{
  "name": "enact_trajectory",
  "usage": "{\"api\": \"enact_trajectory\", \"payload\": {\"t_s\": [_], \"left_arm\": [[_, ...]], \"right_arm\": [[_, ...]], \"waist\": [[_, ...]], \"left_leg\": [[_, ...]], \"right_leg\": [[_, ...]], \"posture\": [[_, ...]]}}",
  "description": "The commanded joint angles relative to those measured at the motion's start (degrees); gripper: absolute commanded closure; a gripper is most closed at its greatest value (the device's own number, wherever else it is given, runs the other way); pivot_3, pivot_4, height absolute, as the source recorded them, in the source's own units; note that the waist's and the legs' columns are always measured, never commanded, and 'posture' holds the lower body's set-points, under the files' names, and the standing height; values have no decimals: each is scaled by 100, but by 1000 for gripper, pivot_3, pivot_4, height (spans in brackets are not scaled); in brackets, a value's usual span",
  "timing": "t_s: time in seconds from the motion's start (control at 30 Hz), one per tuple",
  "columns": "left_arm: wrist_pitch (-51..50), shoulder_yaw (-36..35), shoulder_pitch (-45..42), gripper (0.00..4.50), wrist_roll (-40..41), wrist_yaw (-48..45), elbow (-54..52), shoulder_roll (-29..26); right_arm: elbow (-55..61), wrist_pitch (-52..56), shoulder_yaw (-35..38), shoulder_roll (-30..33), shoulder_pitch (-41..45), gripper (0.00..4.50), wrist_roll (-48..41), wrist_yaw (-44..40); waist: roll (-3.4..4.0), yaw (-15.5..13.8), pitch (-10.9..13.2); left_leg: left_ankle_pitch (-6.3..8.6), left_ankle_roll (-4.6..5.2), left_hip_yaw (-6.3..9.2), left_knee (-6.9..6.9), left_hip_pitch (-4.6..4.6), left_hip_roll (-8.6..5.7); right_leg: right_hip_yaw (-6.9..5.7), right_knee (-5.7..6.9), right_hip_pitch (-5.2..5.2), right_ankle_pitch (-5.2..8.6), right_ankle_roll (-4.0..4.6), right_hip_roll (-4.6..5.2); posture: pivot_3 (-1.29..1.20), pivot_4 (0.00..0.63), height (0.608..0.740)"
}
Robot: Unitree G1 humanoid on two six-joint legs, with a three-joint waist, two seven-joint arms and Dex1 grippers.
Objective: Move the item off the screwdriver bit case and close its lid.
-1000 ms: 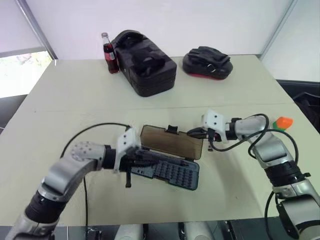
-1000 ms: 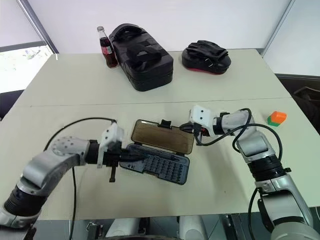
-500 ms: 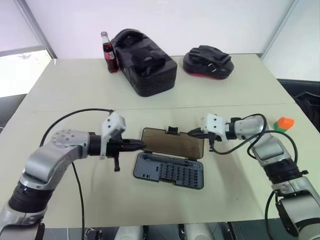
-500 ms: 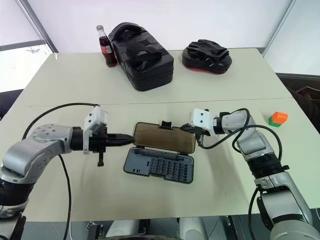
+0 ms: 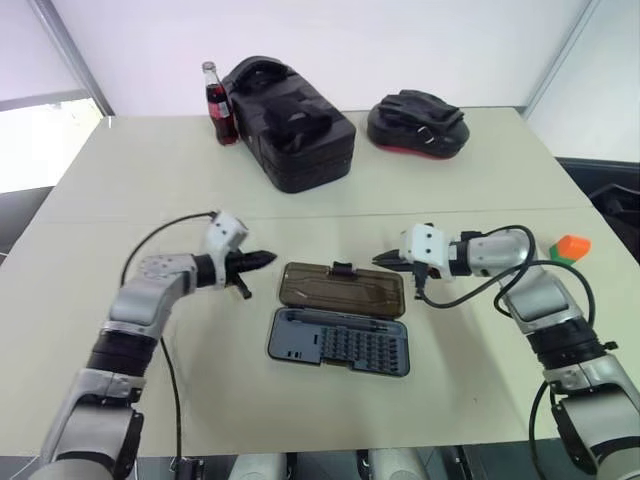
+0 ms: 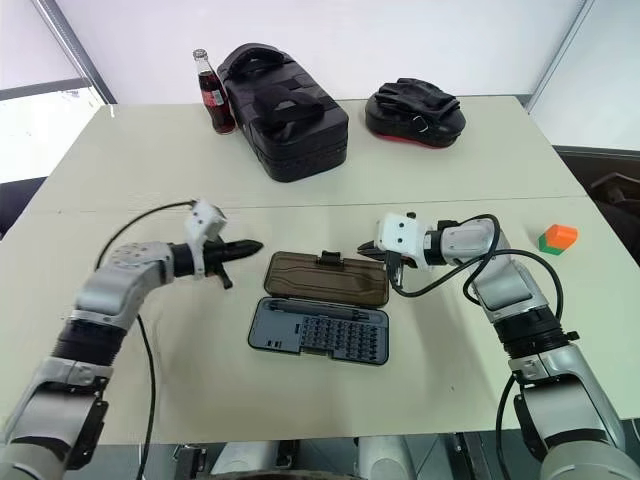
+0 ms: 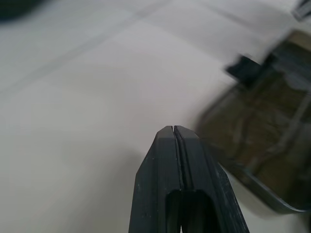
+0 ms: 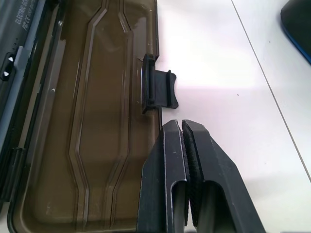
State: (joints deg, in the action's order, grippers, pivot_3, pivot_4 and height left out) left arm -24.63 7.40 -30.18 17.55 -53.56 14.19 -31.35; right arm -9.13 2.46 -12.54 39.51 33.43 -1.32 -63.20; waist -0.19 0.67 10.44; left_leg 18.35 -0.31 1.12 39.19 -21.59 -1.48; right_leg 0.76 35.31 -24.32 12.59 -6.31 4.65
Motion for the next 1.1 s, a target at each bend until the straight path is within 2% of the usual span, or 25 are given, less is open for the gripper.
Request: {"api": "enact_trajectory", "payload": {"t_s": [0.03,0.17,0.37,0.53,0.57,0.63,0.67,0.8,0.93,1.03,1.1], "left_arm": [[378,-35,-245,4500,-230,-45,207,4],[41,-183,-38,4500,197,-624,-704,-290],[-885,-395,595,4500,1001,-1316,-2647,-1253],[-1417,-516,923,4500,1512,-1491,-3374,-1669],[-1444,-504,960,3958,1539,-1505,-3466,-1700],[-1513,-431,1013,3268,1589,-1514,-3654,-1753],[-1449,-325,1033,2644,1506,-1539,-3751,-1788],[-951,222,994,777,904,-1629,-3834,-1868],[-380,744,876,777,305,-1729,-3540,-1804],[-306,799,779,1723,306,-1814,-3397,-1711],[-309,802,696,2721,285,-1819,-3360,-1651]], "right_arm": [[181,146,174,59,47,4447,-58,60],[125,470,342,85,193,4447,-226,57],[110,861,553,108,338,4447,-415,73],[22,982,567,72,389,4447,-420,111],[12,985,541,82,398,4500,-412,81],[33,1015,506,112,399,4500,-424,-6],[38,1020,493,119,408,4500,-427,-43],[-85,955,433,75,530,4500,-351,-80],[-316,807,342,40,666,4500,-262,-95],[-383,740,311,24,690,4500,-233,-97],[-372,744,315,33,675,4500,-244,-112]], "waist": [[-1,21,1],[-1,23,1],[-1,31,2],[0,1,2],[0,9,2],[0,11,2],[0,14,2],[0,15,2],[0,14,2],[0,14,2],[-1,15,3]], "left_leg": [[0,0,0,0,0,0],[-1,-3,0,0,-2,9],[-1,-2,-4,-5,-5,21],[-1,-2,-3,-4,-6,19],[-1,-2,-4,-4,-6,19],[-1,-1,-4,-4,-5,19],[-1,-1,-3,-4,-6,20],[-1,-1,-5,-4,-5,19],[-1,-1,-7,-5,-5,18],[-1,-1,-7,-4,-5,17],[-1,-1,-8,-4,-6,18]], "right_leg": [[0,0,0,0,0,-1],[0,6,-7,0,0,-4],[5,1,-14,0,0,0],[5,2,-11,0,1,3],[5,2,-11,0,1,3],[5,3,-11,0,1,1],[5,3,-11,0,1,0],[5,3,-11,0,1,-1],[5,3,-11,1,1,-3],[5,3,-11,1,1,-5],[5,3,-12,1,1,-4]], "posture": [[0,150,740],[0,150,740],[0,150,740],[0,150,740],[0,150,740],[0,150,740],[0,150,740],[0,150,740],[0,150,740],[0,150,740],[0,150,740]]}}
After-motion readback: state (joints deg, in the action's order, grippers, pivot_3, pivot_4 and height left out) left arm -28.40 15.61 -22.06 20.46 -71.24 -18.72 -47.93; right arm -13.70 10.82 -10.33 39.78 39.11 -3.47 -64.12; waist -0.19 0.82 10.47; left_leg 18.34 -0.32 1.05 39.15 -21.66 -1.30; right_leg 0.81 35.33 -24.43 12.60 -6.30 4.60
